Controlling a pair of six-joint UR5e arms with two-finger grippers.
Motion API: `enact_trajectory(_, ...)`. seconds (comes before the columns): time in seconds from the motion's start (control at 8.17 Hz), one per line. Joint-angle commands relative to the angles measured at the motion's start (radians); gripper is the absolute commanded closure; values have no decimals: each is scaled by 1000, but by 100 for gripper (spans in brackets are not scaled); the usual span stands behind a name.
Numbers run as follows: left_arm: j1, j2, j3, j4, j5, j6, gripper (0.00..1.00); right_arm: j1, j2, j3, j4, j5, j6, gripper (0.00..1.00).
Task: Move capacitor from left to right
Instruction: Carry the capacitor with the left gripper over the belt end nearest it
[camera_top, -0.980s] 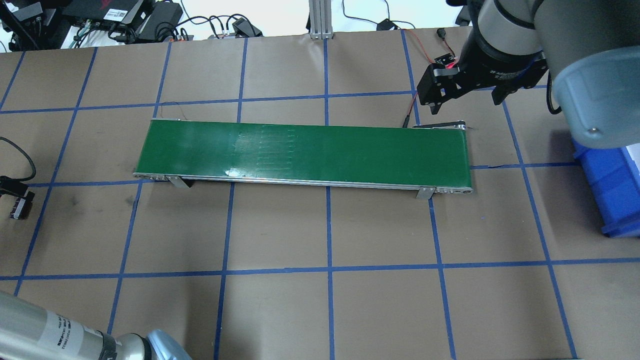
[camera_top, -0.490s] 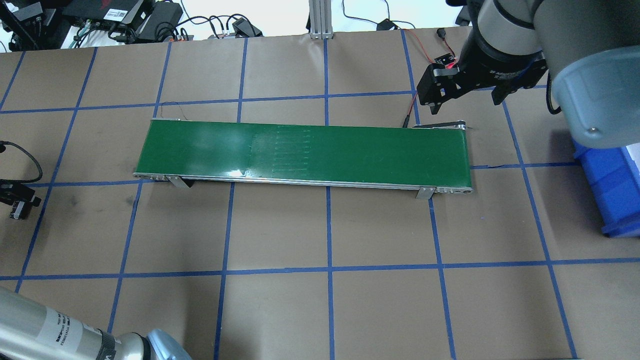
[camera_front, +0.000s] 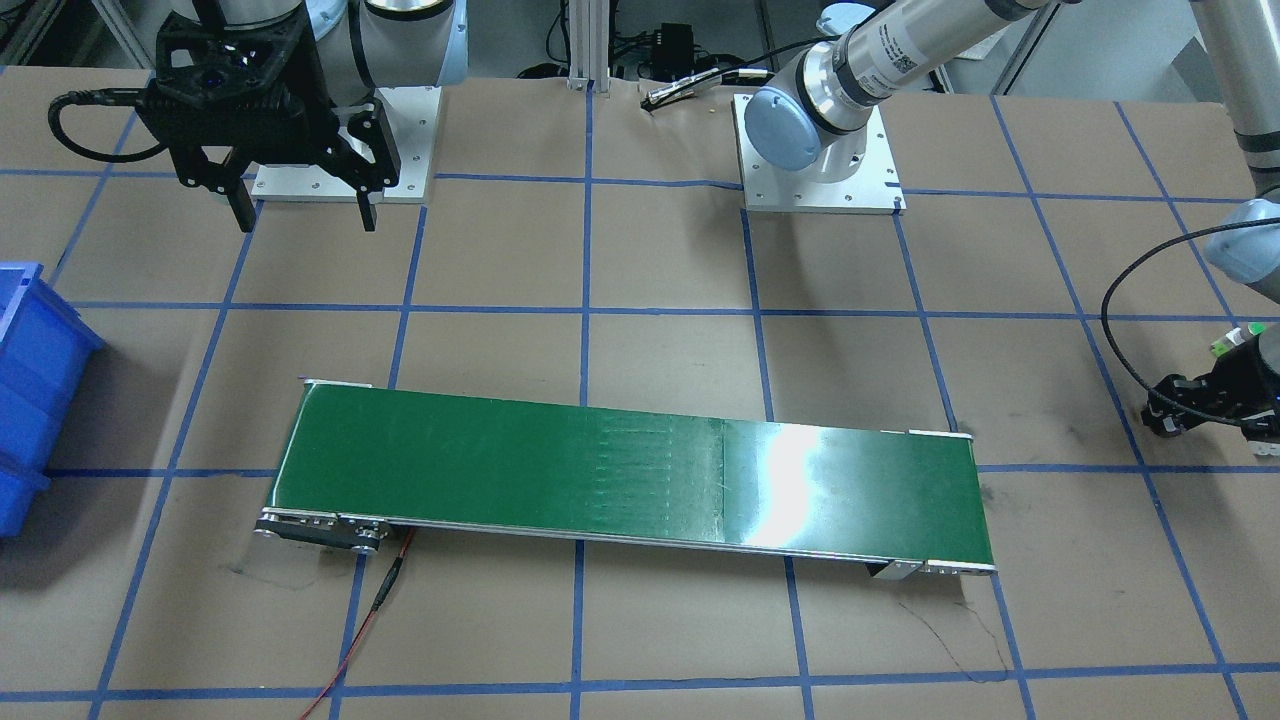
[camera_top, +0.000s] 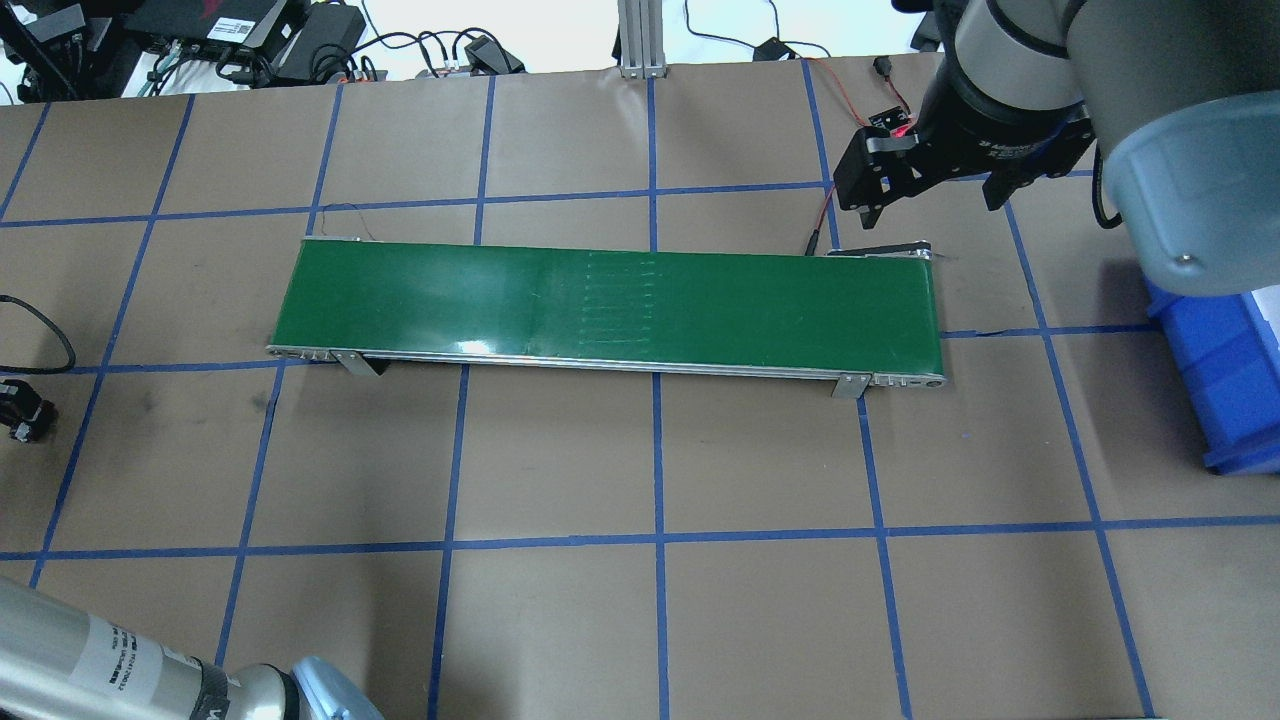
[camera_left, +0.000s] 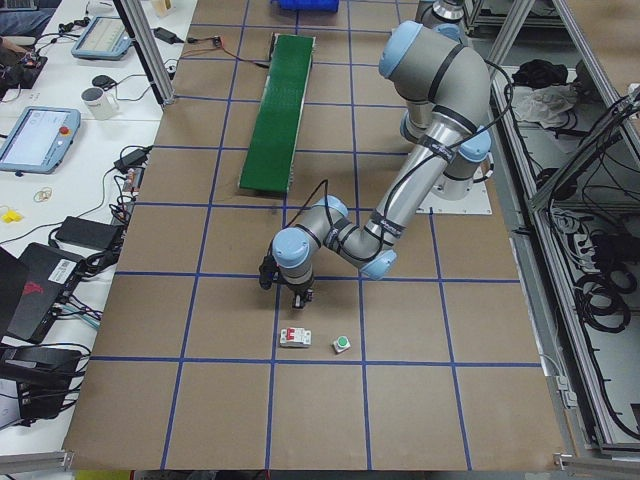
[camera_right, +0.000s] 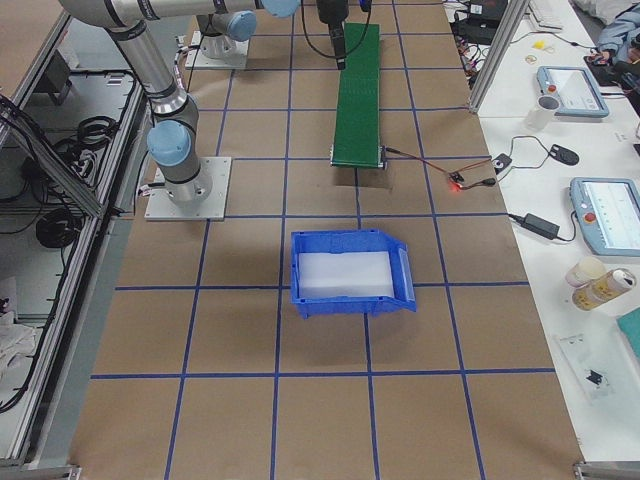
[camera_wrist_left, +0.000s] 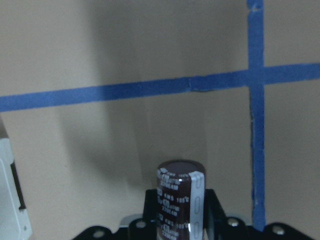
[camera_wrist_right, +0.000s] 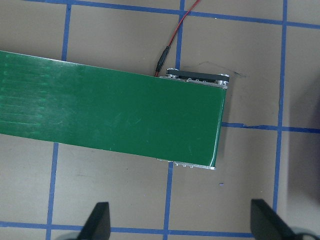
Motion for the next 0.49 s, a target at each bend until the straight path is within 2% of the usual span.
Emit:
enact_trajectory(0.0,1,33,0,-19,13,4,100,0,1,0,-2,1,-2,0)
enact_trajectory(0.24,-32,167,7,-98,1,4,100,0,1,0,-2,1,0,0)
enact_trajectory(0.37,-102,257,9,-121,-25,3,100,0,1,0,-2,-1,-2,0)
